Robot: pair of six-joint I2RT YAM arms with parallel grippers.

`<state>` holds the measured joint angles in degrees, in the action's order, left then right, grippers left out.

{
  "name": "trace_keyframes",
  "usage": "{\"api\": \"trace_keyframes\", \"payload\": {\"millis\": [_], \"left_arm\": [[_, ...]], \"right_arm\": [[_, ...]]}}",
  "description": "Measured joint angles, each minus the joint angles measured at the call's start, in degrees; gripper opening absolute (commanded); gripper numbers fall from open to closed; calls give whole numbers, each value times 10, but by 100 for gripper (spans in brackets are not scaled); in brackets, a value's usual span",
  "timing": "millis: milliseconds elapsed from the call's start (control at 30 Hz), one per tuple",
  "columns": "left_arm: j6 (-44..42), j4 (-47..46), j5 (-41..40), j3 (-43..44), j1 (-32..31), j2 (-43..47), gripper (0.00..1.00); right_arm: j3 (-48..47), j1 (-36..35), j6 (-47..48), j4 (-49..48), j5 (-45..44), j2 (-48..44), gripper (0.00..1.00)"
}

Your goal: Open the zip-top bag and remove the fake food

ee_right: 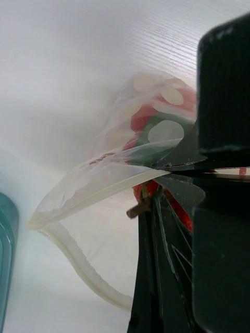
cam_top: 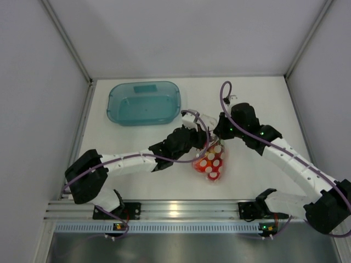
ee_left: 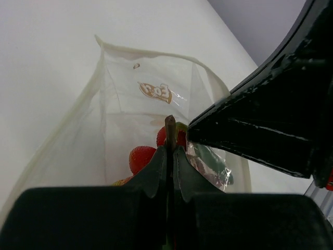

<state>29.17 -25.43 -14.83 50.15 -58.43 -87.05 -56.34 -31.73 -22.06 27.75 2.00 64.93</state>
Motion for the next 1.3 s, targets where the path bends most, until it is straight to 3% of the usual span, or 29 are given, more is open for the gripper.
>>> {"api": "trace_keyframes", "payload": {"millis": [700, 1300], "left_arm": [[-35, -2, -115, -13, -2, 78, 0], [-35, -4, -157, -13, -2, 183, 0]], "right_arm": [[0, -76, 10, 12, -84, 4, 0], [3, -79, -16, 8, -149, 19, 0]]}}
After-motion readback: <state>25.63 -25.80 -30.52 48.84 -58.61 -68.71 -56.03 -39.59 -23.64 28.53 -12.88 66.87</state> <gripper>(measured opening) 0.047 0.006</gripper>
